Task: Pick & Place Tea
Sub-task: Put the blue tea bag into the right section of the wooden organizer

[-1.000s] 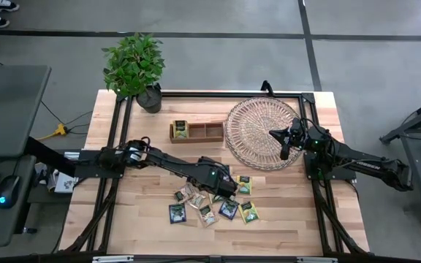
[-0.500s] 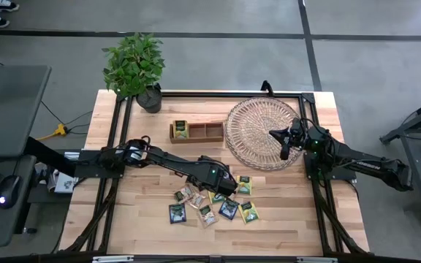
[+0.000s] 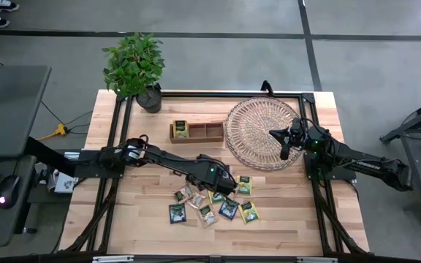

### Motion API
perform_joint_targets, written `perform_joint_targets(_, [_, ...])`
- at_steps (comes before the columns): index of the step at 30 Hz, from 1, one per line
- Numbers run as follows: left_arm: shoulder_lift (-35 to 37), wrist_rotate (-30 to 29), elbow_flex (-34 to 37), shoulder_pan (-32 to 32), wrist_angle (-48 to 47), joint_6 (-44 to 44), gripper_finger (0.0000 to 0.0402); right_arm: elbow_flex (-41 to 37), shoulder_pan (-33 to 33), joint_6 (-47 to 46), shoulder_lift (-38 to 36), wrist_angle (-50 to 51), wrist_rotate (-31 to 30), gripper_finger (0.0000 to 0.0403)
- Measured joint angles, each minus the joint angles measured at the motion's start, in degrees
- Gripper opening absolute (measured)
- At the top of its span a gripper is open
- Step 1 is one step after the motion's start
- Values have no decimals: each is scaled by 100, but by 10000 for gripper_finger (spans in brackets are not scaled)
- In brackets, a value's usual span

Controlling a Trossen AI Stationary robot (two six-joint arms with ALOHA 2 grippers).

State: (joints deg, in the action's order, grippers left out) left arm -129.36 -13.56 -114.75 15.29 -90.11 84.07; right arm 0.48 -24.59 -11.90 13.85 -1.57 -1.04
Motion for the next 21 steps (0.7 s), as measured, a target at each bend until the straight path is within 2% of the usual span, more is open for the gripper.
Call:
perform_joint_targets(5, [-16,-64,5,-117,7,24,0,-1,1,-684,-1,5,145,7])
perform_joint_targets(10, [83,-204,1,-294,3,29,0,0,-1,-2191,-1,-128,235,3])
perform_joint_targets(18, [262,-310,7,-617,99,105,0,0,30,-1968,7,-301,1088,3])
perform_joint_targets(21, [354,-343,1,-809,358,56,0,17,268,-1855,11,-315,1105,3])
